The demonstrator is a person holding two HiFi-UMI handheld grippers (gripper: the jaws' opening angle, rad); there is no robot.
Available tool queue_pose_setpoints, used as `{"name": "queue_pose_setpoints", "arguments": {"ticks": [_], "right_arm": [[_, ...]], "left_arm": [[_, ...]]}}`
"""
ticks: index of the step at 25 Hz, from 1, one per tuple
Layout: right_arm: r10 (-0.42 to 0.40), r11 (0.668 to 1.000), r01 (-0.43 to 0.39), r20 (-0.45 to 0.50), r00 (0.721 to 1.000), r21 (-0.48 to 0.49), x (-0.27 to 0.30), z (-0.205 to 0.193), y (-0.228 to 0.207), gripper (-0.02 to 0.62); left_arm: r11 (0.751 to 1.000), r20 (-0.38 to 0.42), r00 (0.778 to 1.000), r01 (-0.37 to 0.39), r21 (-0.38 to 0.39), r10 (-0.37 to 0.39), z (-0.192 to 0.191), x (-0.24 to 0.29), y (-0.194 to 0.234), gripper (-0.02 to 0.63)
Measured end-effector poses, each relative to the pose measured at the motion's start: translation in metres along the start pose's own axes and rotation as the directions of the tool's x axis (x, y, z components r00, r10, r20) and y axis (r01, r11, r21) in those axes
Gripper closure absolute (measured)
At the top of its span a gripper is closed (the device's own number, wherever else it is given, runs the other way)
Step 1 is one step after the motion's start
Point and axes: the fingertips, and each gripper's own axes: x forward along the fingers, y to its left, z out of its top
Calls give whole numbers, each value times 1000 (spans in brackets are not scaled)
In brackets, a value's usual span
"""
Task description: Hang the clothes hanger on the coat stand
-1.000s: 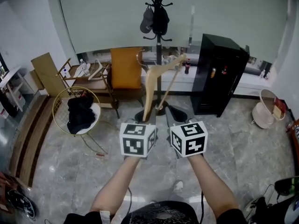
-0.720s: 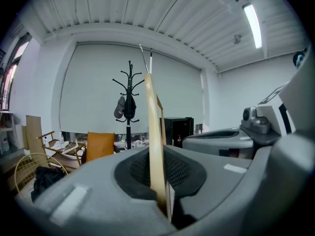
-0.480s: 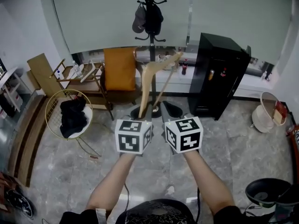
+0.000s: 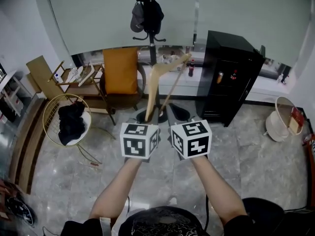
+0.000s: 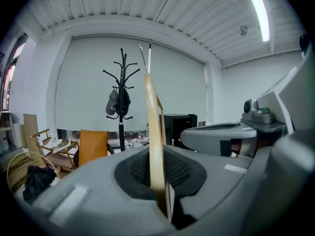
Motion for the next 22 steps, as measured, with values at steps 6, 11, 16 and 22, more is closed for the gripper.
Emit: {"name": "queue_pose_setpoints", "arguments": {"ticks": [6, 11, 16, 22], "right_arm": [[11, 1000, -11, 0, 1000, 5, 7, 0, -28, 594], [12, 1000, -12, -1, 1000, 12, 24, -1, -38, 594], [-13, 1000, 13, -12, 1000, 6, 52, -6, -48, 594], [-61, 998, 60, -23, 998, -6, 105, -5, -54, 594]], "left_arm": [[1000, -9, 1000, -12, 5, 12, 2, 25, -10, 588], [1000, -16, 1000, -12, 2, 12, 2, 44, -1, 588], [1000, -19, 1000, 15, -5, -16, -2, 70, 17, 588], [997, -11, 997, 77, -11, -77, -2, 109, 53, 588]]}}
